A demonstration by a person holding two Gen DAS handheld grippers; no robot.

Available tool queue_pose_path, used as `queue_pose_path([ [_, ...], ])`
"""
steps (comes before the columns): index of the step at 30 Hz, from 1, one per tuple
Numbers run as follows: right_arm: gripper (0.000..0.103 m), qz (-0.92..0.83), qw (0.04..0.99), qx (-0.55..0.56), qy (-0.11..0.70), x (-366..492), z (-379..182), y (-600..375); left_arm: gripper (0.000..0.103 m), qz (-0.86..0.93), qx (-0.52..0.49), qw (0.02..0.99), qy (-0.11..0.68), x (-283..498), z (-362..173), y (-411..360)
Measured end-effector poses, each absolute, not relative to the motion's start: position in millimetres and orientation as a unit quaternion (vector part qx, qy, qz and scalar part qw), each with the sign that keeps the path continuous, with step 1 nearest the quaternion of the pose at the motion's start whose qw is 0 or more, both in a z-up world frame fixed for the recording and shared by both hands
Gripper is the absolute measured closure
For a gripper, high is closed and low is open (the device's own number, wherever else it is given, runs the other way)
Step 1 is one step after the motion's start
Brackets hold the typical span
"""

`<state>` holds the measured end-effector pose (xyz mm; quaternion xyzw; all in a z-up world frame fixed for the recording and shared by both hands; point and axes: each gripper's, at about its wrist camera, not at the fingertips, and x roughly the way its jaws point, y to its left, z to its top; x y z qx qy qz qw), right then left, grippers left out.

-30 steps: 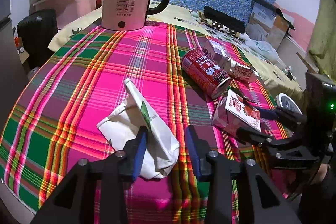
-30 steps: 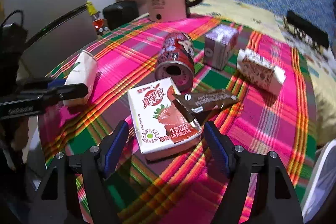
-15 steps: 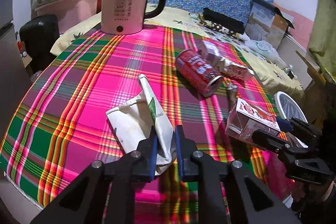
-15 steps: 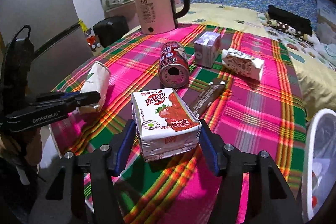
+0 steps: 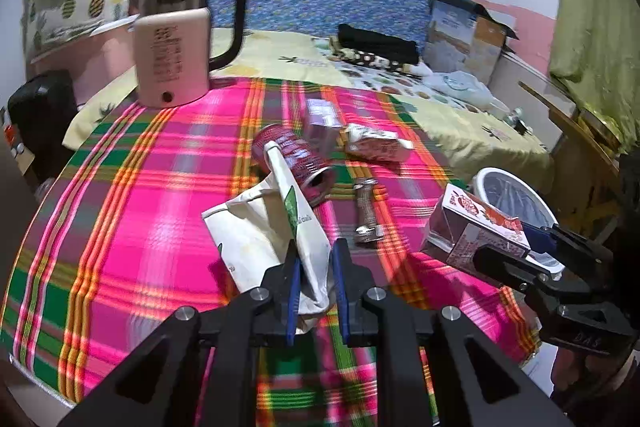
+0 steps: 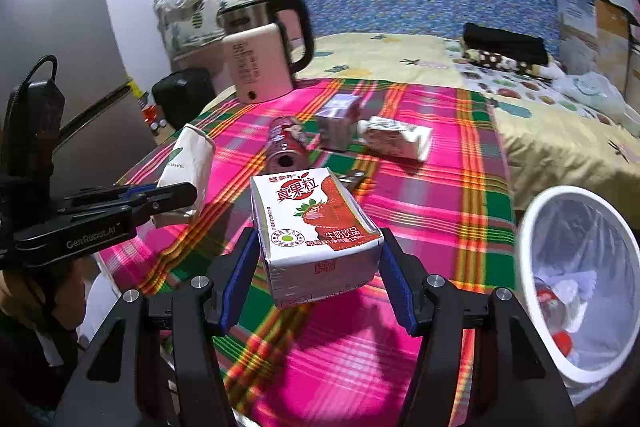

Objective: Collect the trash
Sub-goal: 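Drop the white paper bag into the white bin with the left tool while the right drops the milk carton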

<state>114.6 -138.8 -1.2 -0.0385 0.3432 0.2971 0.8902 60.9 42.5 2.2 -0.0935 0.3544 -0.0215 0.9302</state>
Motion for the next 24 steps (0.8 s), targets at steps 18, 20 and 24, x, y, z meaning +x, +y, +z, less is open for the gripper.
queue_pose_path([
  [18,0.043,0.203,0.925,-0.011,0.322,110,9,-215,0.087,-0.12,-0.043,0.927,0.352,98,16,-46],
  [20,0.042,0.193,0.927,-0.008,0.322,109,9,-222,0.087,-0.134,-0.036,0.926,0.352,102,17,-58],
  [24,0.043,0.169,0.932,-0.001,0.321,109,10,-239,0.087,-0.16,-0.025,0.922,0.351,107,19,-80],
])
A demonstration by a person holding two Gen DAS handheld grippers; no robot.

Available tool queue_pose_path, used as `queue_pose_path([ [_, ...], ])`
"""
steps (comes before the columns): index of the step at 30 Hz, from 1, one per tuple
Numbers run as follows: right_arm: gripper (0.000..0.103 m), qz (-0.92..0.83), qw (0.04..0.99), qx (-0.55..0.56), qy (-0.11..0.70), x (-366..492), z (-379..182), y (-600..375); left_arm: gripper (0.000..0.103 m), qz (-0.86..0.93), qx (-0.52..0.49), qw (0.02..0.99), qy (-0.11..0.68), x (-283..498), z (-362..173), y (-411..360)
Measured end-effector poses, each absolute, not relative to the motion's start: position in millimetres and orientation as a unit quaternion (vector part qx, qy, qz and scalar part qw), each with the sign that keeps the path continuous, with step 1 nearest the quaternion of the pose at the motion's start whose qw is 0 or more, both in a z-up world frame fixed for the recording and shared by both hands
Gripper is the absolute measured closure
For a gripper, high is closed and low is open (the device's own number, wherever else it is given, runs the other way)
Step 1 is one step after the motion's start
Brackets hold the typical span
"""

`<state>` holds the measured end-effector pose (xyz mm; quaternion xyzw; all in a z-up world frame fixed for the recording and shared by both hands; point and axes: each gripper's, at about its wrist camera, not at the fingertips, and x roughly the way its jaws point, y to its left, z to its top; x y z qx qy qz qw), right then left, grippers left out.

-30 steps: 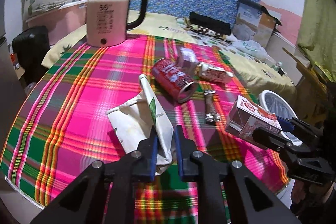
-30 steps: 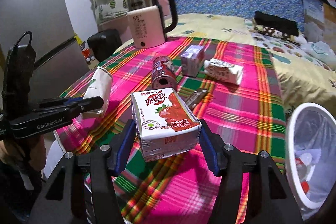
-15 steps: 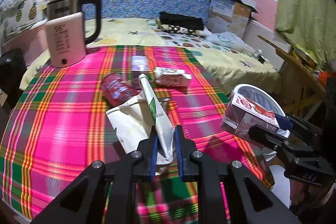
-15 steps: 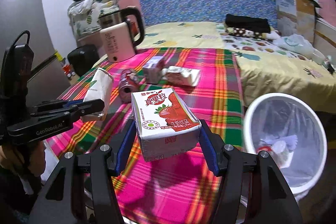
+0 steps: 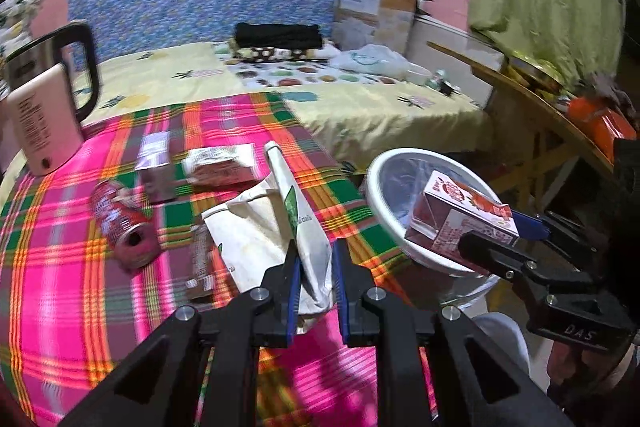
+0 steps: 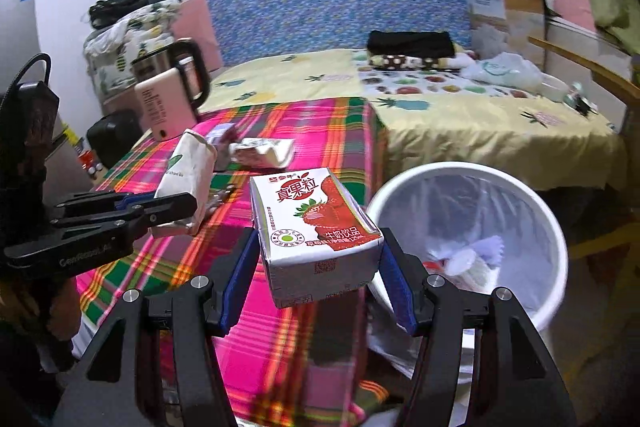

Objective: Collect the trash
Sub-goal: 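Drop the white paper bag into the white bin with the left tool while the right drops the milk carton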

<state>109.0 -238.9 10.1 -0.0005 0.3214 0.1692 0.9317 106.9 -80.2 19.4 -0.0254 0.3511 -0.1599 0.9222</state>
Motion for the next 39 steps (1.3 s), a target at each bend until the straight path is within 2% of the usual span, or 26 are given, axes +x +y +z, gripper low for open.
queue_pose_path([
  [18,0.042,0.096,0.937,0.021,0.336,113,0,-286,0.087,-0.249,-0.001,0.898,0.362,133,17,-158],
  [39,0.042,0.052,0.928,0.041,0.366,120,-17,-320,0.087,-0.303,0.008,0.873,0.381,156,4,-205],
])
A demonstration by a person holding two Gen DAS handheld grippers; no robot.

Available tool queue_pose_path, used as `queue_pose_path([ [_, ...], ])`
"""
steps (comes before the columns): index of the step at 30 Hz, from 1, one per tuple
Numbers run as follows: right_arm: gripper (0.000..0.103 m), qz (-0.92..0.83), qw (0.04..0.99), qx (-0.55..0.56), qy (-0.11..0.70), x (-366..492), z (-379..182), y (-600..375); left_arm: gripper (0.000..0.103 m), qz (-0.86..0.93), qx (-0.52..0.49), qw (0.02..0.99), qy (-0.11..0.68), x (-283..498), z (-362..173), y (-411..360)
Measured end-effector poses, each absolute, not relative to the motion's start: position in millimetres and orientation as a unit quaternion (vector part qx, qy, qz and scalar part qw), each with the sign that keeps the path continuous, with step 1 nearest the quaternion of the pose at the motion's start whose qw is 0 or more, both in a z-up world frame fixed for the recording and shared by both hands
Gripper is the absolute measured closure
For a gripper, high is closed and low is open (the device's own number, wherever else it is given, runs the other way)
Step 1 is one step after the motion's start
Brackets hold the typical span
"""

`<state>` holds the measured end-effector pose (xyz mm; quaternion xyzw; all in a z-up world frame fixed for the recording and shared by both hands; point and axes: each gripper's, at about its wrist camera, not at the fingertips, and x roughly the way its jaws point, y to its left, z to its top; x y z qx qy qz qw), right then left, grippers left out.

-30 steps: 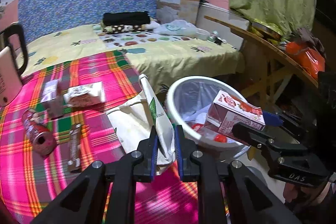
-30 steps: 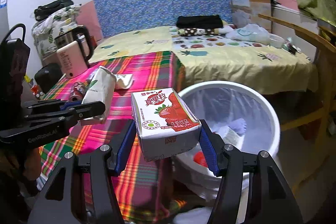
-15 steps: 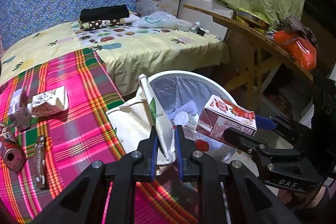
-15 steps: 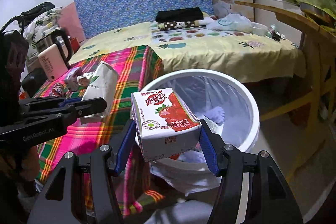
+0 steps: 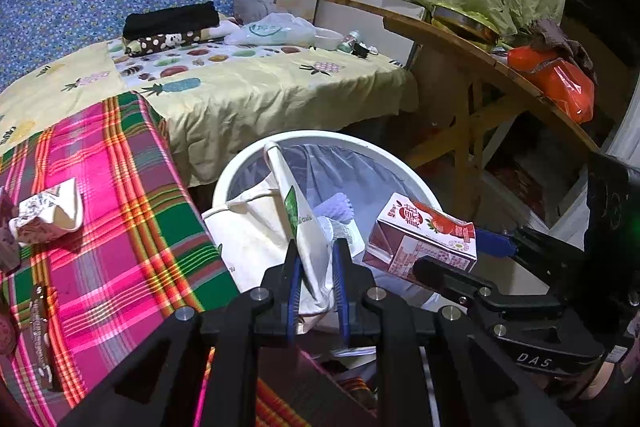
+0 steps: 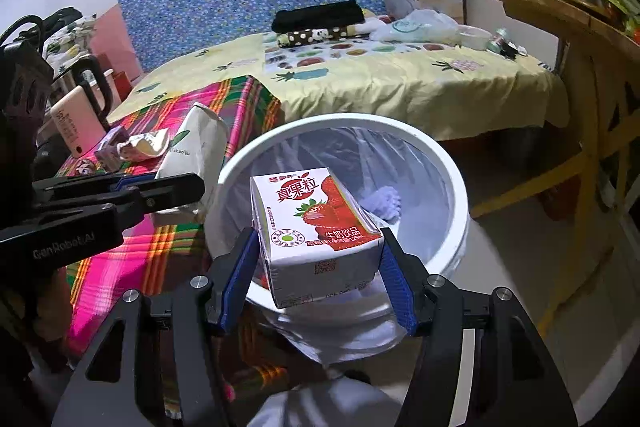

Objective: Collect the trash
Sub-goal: 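Drop the white paper bag into the white bin with the left tool while the right drops the milk carton, then move both open tools back over the table trash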

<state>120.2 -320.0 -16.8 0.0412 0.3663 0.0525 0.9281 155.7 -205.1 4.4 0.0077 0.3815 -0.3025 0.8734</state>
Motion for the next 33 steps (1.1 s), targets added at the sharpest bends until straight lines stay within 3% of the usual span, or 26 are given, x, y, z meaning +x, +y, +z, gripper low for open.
queue_pose_path([
  [7,0.041,0.039,0.921,0.048,0.384,125,-24,-326,0.085,-0.313,0.008,0.864,0.395,162,-4,-216],
  [11,0.041,0.035,0.921,0.052,0.384,125,-25,-329,0.065,-0.314,0.004,0.863,0.395,166,-6,-216],
  [15,0.041,0.032,0.923,0.048,0.381,125,-25,-329,0.058,-0.313,0.001,0.865,0.393,168,-6,-215],
  [33,0.041,0.076,0.931,0.055,0.354,118,-9,-308,0.058,-0.245,-0.028,0.891,0.381,147,5,-163],
])
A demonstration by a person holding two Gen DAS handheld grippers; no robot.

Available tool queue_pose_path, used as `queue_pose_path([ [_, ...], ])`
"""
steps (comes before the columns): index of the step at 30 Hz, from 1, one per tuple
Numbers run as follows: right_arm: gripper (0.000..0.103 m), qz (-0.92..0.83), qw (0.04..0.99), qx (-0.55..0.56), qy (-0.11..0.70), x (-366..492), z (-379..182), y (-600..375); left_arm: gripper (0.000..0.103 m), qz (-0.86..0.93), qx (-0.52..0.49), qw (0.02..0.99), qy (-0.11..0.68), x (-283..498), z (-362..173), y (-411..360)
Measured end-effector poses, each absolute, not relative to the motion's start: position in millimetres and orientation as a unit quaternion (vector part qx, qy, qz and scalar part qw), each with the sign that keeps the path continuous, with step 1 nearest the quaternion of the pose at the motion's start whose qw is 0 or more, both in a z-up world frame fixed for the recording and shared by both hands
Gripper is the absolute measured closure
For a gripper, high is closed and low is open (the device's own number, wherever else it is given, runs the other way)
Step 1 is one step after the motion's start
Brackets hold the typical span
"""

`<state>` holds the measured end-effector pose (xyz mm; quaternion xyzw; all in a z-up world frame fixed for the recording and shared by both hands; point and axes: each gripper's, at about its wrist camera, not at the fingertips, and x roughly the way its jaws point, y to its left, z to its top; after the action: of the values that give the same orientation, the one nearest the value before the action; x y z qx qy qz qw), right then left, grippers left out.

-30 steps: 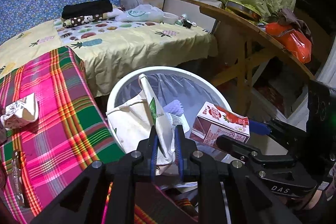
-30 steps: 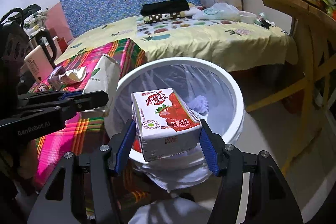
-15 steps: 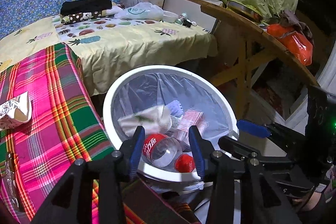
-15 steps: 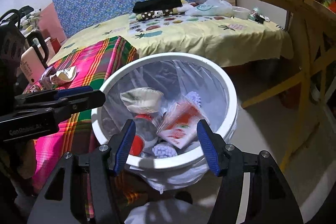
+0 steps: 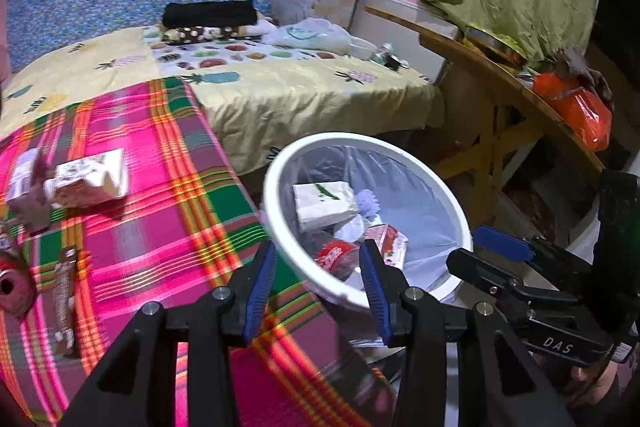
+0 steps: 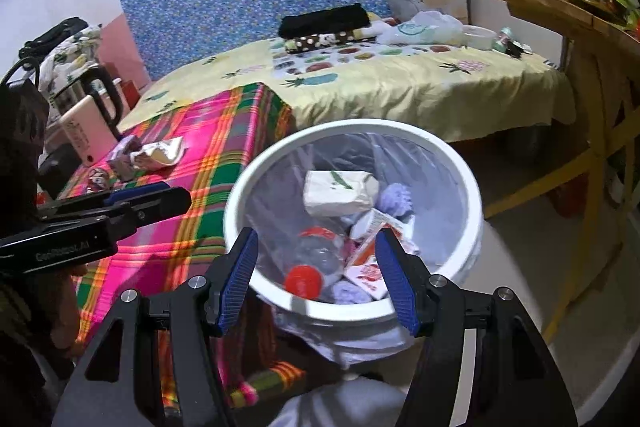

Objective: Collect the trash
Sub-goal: 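Move both open tools back over the table trash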

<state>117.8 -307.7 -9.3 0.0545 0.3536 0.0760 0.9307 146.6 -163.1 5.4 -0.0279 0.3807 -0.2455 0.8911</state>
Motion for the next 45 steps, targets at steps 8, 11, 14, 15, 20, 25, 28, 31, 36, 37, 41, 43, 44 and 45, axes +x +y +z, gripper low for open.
queue_pose_path([
  [8,0.039,0.099,0.931,0.041,0.35,114,-4,-287,0.058,-0.196,-0.022,0.909,0.369,132,9,-135],
  [11,0.039,0.116,0.928,0.039,0.352,113,-2,-278,0.058,-0.175,-0.025,0.913,0.367,127,9,-124],
  [14,0.039,0.13,0.925,0.031,0.355,113,-2,-268,0.058,-0.159,-0.026,0.917,0.364,121,8,-113],
  [15,0.039,0.134,0.924,0.028,0.356,112,-2,-264,0.058,-0.154,-0.027,0.919,0.363,119,7,-109],
  [20,0.039,0.153,0.92,0.022,0.362,111,-5,-249,0.058,-0.134,-0.029,0.922,0.363,109,1,-93],
  [25,0.039,0.166,0.913,0.008,0.371,108,-6,-235,0.058,-0.116,-0.036,0.922,0.367,99,-6,-73],
  [28,0.039,0.173,0.91,0.004,0.377,108,-7,-228,0.058,-0.104,-0.038,0.923,0.368,94,-9,-62],
  [31,0.039,0.178,0.908,0.0,0.378,106,-8,-223,0.058,-0.088,-0.035,0.925,0.368,89,-10,-54],
  [36,0.039,0.186,0.908,0.0,0.376,104,-5,-216,0.058,-0.073,-0.038,0.927,0.366,79,-11,-40],
  [37,0.039,0.189,0.907,-0.001,0.376,104,-5,-214,0.058,-0.071,-0.04,0.927,0.366,78,-11,-37],
  [41,0.039,0.198,0.906,-0.007,0.374,105,-3,-205,0.058,-0.056,-0.055,0.926,0.369,75,-10,-22],
  [43,0.039,0.205,0.906,-0.009,0.372,105,-2,-200,0.058,-0.051,-0.061,0.926,0.37,74,-9,-16],
  [44,0.039,0.206,0.906,-0.009,0.37,105,-1,-198,0.058,-0.047,-0.065,0.926,0.37,74,-8,-12],
  [45,0.039,0.208,0.905,-0.009,0.37,106,-1,-197,0.058,-0.044,-0.068,0.926,0.369,73,-8,-9],
])
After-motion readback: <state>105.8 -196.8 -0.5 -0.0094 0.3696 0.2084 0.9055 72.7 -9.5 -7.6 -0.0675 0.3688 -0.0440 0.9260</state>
